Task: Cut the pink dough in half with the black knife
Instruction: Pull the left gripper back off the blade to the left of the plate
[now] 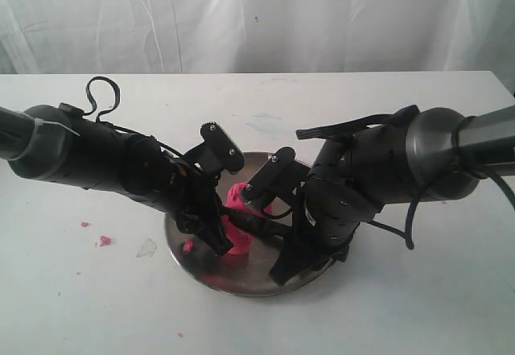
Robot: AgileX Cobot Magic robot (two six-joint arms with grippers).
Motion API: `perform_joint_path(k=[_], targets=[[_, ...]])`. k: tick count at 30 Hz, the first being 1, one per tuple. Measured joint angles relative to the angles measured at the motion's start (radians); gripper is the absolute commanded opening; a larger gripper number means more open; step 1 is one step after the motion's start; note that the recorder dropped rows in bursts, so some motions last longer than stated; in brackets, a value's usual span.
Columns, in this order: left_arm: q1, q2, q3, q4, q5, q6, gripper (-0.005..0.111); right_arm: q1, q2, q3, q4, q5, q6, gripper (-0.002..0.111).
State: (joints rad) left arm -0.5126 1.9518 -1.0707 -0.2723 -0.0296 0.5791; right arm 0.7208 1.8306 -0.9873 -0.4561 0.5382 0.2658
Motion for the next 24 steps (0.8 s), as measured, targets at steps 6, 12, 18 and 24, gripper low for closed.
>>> perform_joint_path(k=[6, 12, 18, 24], targets=[[0.0, 0.0, 0.0, 0.0, 0.0, 0.0, 0.0, -0.001, 0.0, 0.0, 0.009, -0.004, -0.007, 0.033], [0.0, 0.0, 0.0, 0.0, 0.0, 0.0, 0.0, -0.001, 0.0, 0.0, 0.009, -0.004, -0.027, 0.019], [0.0, -0.01, 0.002, 0.0, -0.006, 0.0, 0.0, -0.001, 0.0, 0.0, 0.009, -0.002, -0.029, 0.0], [0.0, -0.064, 0.024, 0.003, 0.057, 0.0, 0.0, -0.001, 0.0, 0.0, 0.009, -0.002, -0.038, 0.0]])
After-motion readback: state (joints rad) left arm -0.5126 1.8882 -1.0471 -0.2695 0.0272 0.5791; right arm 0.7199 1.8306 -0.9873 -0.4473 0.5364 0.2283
